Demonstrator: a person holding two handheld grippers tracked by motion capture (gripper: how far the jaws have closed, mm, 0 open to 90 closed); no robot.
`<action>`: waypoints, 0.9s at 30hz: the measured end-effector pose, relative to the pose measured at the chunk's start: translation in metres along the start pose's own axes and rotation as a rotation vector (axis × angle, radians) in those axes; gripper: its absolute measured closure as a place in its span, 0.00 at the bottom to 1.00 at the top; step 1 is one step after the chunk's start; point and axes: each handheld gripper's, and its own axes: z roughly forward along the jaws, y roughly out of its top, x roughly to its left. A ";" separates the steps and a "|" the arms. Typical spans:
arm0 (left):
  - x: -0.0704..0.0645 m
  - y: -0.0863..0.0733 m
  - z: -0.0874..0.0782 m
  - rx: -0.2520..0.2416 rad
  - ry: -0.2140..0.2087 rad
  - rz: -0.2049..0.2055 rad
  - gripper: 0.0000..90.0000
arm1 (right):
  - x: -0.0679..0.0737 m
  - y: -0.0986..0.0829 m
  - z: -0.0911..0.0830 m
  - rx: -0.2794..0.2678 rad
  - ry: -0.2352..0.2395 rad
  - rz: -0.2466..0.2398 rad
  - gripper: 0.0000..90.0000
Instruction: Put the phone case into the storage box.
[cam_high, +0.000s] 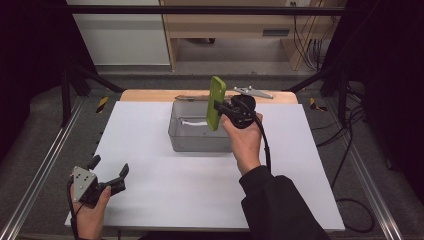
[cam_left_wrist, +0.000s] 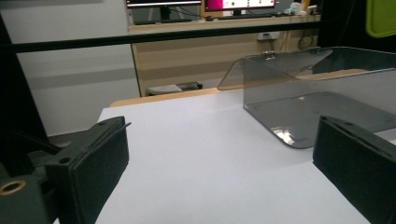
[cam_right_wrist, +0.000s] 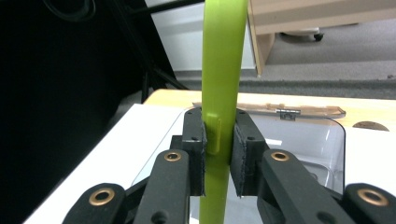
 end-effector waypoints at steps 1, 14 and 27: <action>0.000 -0.001 -0.001 -0.002 -0.008 -0.009 0.04 | 0.000 0.000 0.001 0.008 0.001 -0.001 0.86; -0.002 -0.004 0.004 -0.015 -0.051 -0.018 0.04 | -0.004 0.015 0.010 0.037 -0.033 -0.024 0.86; -0.007 -0.006 0.008 -0.012 -0.110 -0.040 0.03 | -0.011 0.016 0.019 0.073 -0.063 -0.056 0.86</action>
